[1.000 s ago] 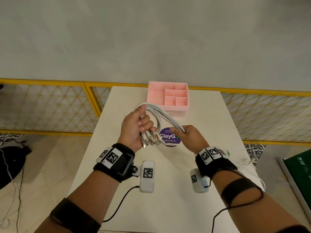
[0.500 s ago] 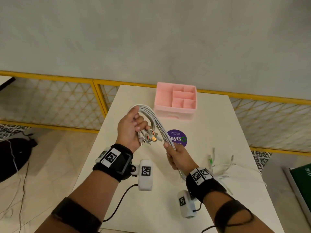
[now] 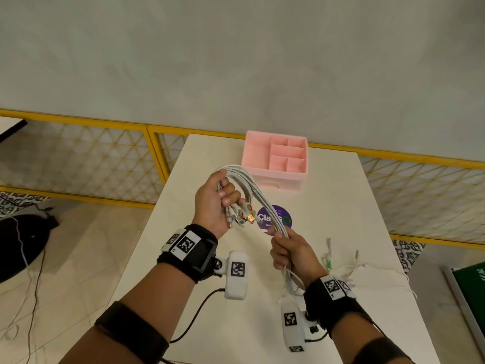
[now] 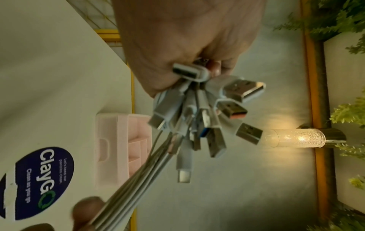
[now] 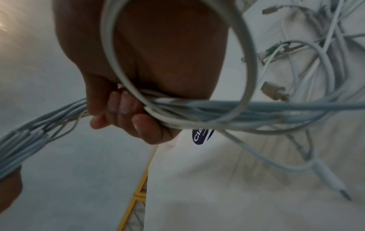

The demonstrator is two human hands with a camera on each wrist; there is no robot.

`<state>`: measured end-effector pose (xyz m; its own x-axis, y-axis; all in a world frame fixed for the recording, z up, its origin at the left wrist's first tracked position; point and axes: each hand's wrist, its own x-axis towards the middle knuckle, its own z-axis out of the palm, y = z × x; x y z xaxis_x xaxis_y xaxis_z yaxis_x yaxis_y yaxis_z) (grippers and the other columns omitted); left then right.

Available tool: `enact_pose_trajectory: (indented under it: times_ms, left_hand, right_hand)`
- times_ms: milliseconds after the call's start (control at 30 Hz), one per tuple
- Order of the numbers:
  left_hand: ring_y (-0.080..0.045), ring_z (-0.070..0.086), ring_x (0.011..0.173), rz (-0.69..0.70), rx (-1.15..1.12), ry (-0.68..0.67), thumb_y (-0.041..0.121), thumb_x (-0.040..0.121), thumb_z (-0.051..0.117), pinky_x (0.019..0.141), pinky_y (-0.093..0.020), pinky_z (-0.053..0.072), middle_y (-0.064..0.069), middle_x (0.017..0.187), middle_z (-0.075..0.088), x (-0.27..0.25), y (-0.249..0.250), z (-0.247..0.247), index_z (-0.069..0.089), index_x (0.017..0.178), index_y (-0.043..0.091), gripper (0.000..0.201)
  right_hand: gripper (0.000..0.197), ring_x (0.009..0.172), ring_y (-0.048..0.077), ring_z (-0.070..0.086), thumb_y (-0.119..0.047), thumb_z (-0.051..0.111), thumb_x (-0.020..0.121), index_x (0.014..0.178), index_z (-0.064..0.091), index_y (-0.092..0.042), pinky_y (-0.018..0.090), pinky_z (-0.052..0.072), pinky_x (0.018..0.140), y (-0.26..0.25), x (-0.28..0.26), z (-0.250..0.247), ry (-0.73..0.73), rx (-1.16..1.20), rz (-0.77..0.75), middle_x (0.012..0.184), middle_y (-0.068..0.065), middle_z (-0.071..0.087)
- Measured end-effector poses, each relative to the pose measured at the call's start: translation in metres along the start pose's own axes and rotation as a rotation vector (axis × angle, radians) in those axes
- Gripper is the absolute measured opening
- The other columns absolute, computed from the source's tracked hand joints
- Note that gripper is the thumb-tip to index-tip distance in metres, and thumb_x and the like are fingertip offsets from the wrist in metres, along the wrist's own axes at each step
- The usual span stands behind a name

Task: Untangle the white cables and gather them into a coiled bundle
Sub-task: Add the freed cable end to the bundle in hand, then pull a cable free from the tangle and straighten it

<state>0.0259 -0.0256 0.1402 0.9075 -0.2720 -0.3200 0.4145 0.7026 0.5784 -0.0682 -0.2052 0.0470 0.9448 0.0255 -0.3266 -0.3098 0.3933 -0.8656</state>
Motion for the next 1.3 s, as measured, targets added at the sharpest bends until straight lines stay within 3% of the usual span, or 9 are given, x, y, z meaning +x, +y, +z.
enact_pose_trajectory:
  times_ms: [133, 233, 333, 500, 667, 867, 1067, 1233, 1300]
  left_hand:
    - [-0.011, 0.027, 0.043, 0.061, 0.012, 0.055, 0.028, 0.099, 0.057, 0.057, -0.03, 0.045, 0.007, 0.051, 0.027, 0.004, -0.006, 0.009, 0.043, 0.066, 0.02, 0.037]
    - [-0.013, 0.03, 0.044, 0.215, 0.157, 0.121, 0.032, 0.101, 0.058, 0.056, -0.033, 0.05, 0.003, 0.054, 0.029, 0.006, -0.018, 0.013, 0.043, 0.068, 0.018, 0.039]
    - [-0.015, 0.034, 0.047, 0.362, 0.369, 0.116, 0.044, 0.098, 0.057, 0.059, -0.036, 0.051, 0.001, 0.055, 0.031, 0.006, -0.033, 0.011, 0.043, 0.07, 0.017, 0.042]
    - [-0.015, 0.047, 0.053, 0.595, 0.715, -0.012, 0.049, 0.1, 0.052, 0.059, -0.031, 0.046, -0.002, 0.057, 0.042, 0.004, -0.055, -0.008, 0.047, 0.081, 0.007, 0.046]
    - [-0.016, 0.052, 0.063, 0.648, 0.829, -0.035, 0.058, 0.092, 0.052, 0.064, -0.034, 0.048, -0.002, 0.07, 0.051, 0.003, -0.074, -0.02, 0.049, 0.098, 0.005, 0.054]
    - [-0.015, 0.049, 0.057, 0.673, 0.685, 0.015, 0.033, 0.106, 0.044, 0.058, -0.025, 0.048, -0.004, 0.062, 0.047, 0.006, -0.065, 0.01, 0.047, 0.087, 0.004, 0.035]
    - [0.0, 0.059, 0.071, 0.613, 1.077, -0.266, 0.027, 0.104, 0.048, 0.066, -0.015, 0.046, 0.002, 0.083, 0.057, -0.002, -0.07, -0.022, 0.045, 0.109, 0.004, 0.023]
    - [-0.021, 0.059, 0.08, 0.594, 1.448, -0.459, 0.039, 0.103, 0.046, 0.071, -0.033, 0.05, -0.01, 0.093, 0.06, 0.0, -0.073, -0.044, 0.042, 0.114, 0.005, 0.036]
    - [-0.021, 0.057, 0.081, 0.614, 1.528, -0.512, 0.042, 0.103, 0.041, 0.073, -0.035, 0.049, -0.009, 0.094, 0.059, -0.001, -0.071, -0.046, 0.043, 0.112, 0.005, 0.039]
  right_hand:
    - [0.031, 0.041, 0.014, 0.026, -0.027, 0.05, 0.104, 0.077, 0.038, -0.015, 0.025, 0.027, 0.041, 0.013, -0.001, 0.011, 0.086, -0.313, -0.028, 0.055, -0.002, 0.032]
    - [0.032, 0.041, 0.015, 0.032, -0.034, 0.049, 0.104, 0.08, 0.04, -0.014, 0.026, 0.03, 0.04, 0.03, -0.002, 0.027, 0.069, -0.462, 0.021, 0.052, -0.006, 0.04]
    - [0.034, 0.048, 0.02, 0.04, -0.041, 0.05, 0.101, 0.081, 0.041, -0.015, 0.028, 0.036, 0.041, 0.031, -0.006, 0.039, 0.001, -0.589, 0.088, 0.058, 0.0, 0.044]
    - [0.027, 0.043, 0.015, 0.038, -0.028, 0.054, 0.1, 0.079, 0.045, -0.013, 0.029, 0.038, 0.043, 0.0, -0.014, 0.044, -0.158, -0.598, 0.261, 0.055, -0.001, 0.044]
    - [0.022, 0.044, 0.017, 0.038, -0.018, 0.055, 0.097, 0.077, 0.047, -0.012, 0.033, 0.051, 0.053, -0.024, -0.014, 0.039, -0.256, -0.613, 0.391, 0.055, 0.001, 0.042]
    - [0.032, 0.041, 0.017, 0.036, -0.025, 0.049, 0.101, 0.072, 0.044, -0.014, 0.029, 0.047, 0.045, -0.017, -0.018, 0.047, -0.153, -0.609, 0.329, 0.051, 0.0, 0.042]
    - [0.009, 0.044, 0.015, 0.038, -0.008, 0.055, 0.093, 0.086, 0.05, -0.009, 0.03, 0.047, 0.05, -0.046, -0.02, 0.044, -0.241, -0.664, 0.338, 0.058, 0.002, 0.044]
    - [0.018, 0.054, 0.018, 0.054, 0.001, 0.061, 0.082, 0.099, 0.059, -0.004, 0.028, 0.05, 0.055, -0.076, -0.021, 0.037, -0.357, -0.866, 0.401, 0.084, 0.015, 0.054]
    - [0.02, 0.054, 0.017, 0.056, 0.003, 0.062, 0.083, 0.103, 0.061, -0.002, 0.027, 0.049, 0.055, -0.087, -0.02, 0.034, -0.362, -0.916, 0.41, 0.085, 0.013, 0.057]
